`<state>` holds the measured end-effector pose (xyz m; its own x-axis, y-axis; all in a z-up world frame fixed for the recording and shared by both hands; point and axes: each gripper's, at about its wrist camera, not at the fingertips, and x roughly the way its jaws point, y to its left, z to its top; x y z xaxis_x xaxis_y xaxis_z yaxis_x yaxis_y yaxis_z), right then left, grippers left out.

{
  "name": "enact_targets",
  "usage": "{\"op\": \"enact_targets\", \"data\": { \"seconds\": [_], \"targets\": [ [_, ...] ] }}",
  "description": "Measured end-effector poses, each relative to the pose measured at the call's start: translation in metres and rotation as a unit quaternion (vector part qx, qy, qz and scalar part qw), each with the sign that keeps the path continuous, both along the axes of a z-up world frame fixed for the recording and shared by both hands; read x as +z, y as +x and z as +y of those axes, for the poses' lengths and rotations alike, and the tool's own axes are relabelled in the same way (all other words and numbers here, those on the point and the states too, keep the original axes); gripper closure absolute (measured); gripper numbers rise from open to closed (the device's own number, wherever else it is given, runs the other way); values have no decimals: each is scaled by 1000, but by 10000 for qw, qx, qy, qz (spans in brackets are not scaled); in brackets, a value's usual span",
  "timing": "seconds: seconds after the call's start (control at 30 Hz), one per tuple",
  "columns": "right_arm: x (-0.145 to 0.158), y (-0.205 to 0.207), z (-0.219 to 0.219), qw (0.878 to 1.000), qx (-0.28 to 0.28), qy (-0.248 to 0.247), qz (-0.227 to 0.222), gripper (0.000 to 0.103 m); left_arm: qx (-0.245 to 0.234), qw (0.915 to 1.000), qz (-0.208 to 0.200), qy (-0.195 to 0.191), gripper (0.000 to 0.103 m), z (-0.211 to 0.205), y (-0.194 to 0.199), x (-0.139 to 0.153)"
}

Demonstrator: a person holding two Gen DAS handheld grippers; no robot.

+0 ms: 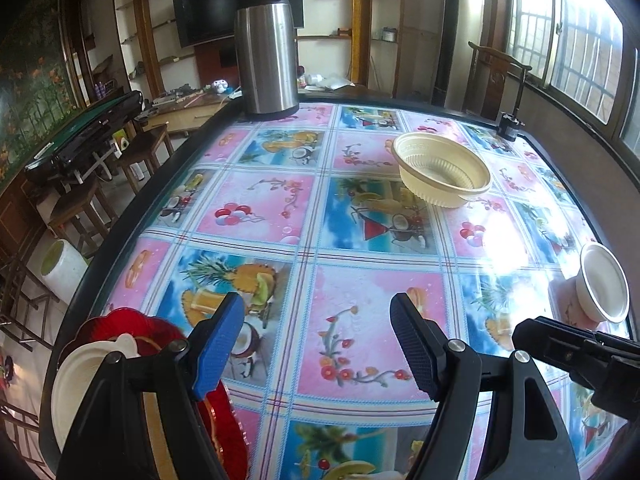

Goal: Organize plates and bowls
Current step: 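Move the right gripper to the second cream plastic bowl, then close the right gripper on the second cream bowl rim and lift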

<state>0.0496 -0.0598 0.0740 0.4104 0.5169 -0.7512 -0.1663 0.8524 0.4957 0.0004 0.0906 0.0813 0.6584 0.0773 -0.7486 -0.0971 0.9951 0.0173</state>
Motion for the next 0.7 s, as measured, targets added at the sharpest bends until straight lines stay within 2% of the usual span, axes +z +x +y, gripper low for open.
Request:
{"op": "enact_targets", "data": {
  "seconds": [0.03, 0.07, 0.13, 0.4, 0.57, 0.7],
  "targets": [
    [0, 4, -4, 10000, -75, -17, 0, 67, 7, 10000, -7, -20, 28, 0, 2, 1],
    [0, 6, -7, 9999, -128, -10, -5, 61, 8, 10000, -14, -44, 28, -1, 5, 2],
    [1, 13, -14, 9997, -252, -21, -9, 57, -18, 9999, 38, -115, 28, -3, 11, 3],
    [2, 49, -37, 9984, -535, -177, -24, 57, -77, 9994, 165, -293, 28, -17, 49, 9],
    [0, 84, -52, 9969, -770, -152, 2, 57, -76, 9974, 425, -584, 28, -26, 93, 8],
    [-1, 115, -66, 9949, -1010, -79, -1, 57, 27, 9964, 571, -631, 28, -33, 130, 2]
  ]
}}
